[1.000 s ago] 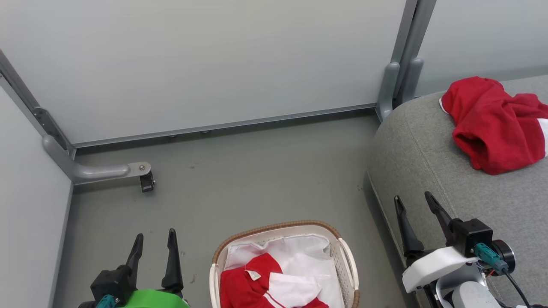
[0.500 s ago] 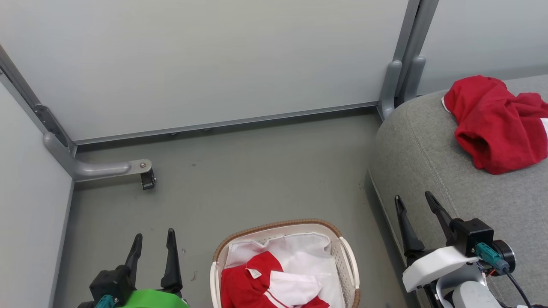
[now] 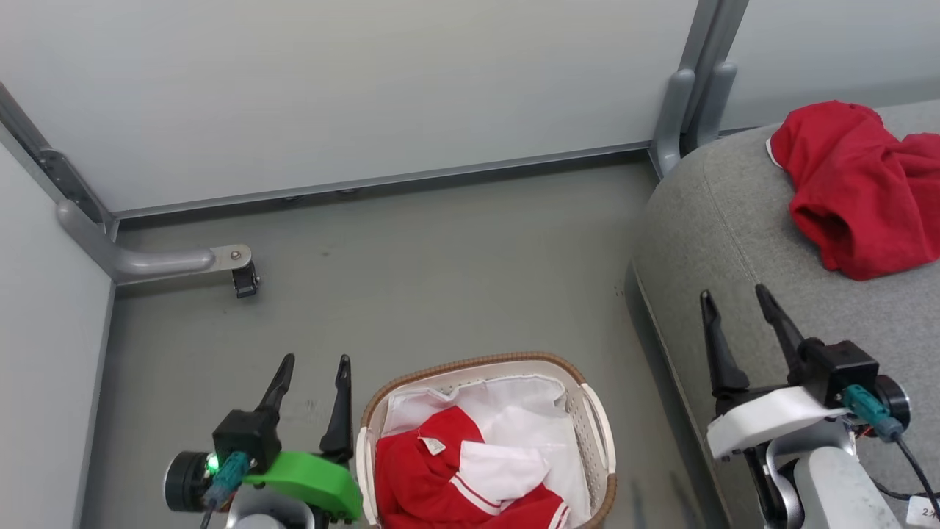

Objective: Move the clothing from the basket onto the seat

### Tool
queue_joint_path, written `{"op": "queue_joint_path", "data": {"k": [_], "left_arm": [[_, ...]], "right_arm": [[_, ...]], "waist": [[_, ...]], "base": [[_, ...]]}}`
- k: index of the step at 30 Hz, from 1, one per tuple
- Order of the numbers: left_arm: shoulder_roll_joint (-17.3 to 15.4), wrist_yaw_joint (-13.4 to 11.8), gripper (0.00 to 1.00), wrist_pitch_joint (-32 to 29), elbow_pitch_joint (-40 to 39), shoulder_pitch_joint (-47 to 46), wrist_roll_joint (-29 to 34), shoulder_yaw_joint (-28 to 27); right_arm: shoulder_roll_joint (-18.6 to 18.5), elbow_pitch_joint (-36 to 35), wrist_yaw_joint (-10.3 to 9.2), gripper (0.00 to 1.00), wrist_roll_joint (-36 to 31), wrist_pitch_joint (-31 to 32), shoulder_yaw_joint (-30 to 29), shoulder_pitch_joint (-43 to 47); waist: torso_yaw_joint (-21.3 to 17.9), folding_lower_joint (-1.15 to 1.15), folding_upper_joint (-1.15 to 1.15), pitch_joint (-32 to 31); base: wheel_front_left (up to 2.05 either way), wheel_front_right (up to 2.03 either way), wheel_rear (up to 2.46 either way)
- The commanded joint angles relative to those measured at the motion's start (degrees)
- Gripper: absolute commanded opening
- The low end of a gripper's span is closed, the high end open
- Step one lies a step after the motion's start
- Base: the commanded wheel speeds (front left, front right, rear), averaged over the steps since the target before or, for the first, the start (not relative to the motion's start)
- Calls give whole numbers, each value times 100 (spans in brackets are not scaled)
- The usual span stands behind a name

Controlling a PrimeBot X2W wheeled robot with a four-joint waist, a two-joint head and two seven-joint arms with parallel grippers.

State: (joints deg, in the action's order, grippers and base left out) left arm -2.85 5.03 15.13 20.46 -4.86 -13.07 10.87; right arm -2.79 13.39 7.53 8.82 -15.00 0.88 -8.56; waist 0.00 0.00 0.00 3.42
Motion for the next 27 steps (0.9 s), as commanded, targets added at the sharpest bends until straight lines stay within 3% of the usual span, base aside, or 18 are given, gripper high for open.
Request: {"op": "queue_joint_path", "data": {"k": [1,11,18,27], "left_arm": [[-7,51,100,2,110,-262,96,96],[-12,219,100,-8,1513,-1813,458,1149],[-20,246,100,-303,2784,-2899,628,1904],[-27,246,100,-1267,3866,-3767,263,2978]], "right_arm": [[-20,-78,-8,100,-68,-27,-84,-123],[-18,-613,-8,100,-292,-28,-411,-695],[-18,-983,-8,100,-235,-27,-293,-1130],[-14,-1399,-8,100,-266,-28,-8,-1504]], "waist": [[-36,0,0,316],[-348,0,0,1554],[-737,0,0,2497],[-1245,0,0,3439]], "base": [[0,0,0],[0,0,0],[0,0,0],[0,0,0]]}}
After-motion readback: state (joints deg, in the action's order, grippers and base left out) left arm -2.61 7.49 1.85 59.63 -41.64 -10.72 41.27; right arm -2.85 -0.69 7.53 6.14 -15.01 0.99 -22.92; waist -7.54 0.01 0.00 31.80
